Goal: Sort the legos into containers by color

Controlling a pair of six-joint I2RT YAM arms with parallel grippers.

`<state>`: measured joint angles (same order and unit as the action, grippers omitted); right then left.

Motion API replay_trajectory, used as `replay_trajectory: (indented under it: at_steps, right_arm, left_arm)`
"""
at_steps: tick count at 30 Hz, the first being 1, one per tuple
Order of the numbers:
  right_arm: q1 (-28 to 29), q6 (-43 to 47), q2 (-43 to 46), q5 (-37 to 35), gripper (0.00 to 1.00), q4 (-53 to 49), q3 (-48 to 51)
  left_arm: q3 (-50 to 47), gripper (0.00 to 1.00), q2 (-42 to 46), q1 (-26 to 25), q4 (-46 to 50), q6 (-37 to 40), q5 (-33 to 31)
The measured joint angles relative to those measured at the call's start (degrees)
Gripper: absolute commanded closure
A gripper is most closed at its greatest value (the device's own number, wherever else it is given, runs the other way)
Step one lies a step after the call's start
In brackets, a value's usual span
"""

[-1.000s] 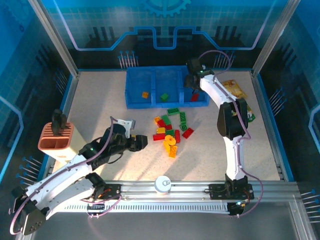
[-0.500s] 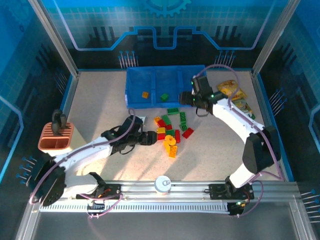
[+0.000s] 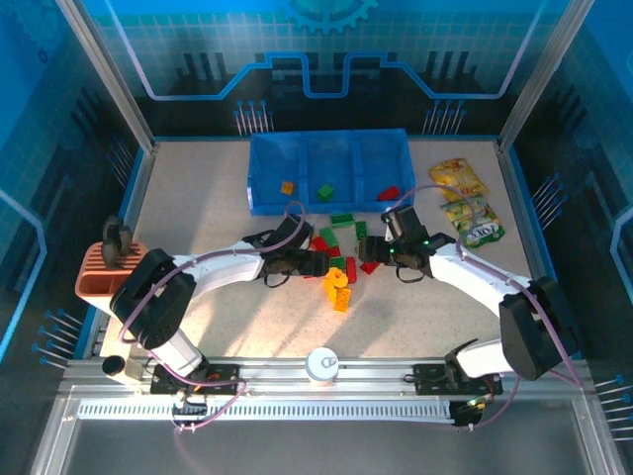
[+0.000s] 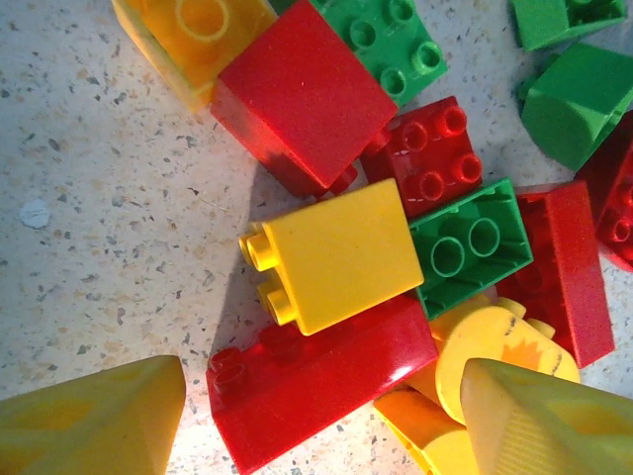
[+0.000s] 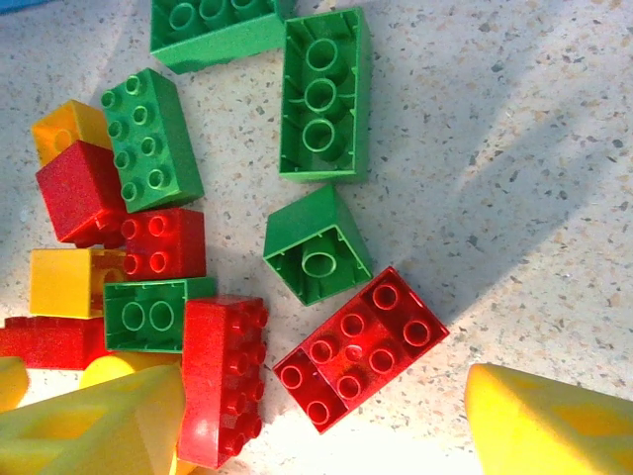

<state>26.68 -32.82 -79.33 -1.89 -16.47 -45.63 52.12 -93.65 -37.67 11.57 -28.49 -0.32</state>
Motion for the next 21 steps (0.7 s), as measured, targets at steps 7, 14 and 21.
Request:
replay_trajectory:
  at_steps: [7,14,21]
  right_arm:
    - [0.0,-1.0,0.3,1.4,0.25,1.8,2.0]
    - [0.0,-2.0,-0.1,1.5,0.26,2.0,2.0]
    - [0.0,-2.4,-1.5,1.5,0.27,2.0,2.0]
  left_arm:
    - [-0.2,0.32,-1.6,0.0,-2.2,1.3,3.1]
    - [-0.7,0.39,-1.6,-2.3,-3.0,1.4,4.3]
    - [-2.8,0.41,0.1,-4.2,-2.2,1.4,4.7]
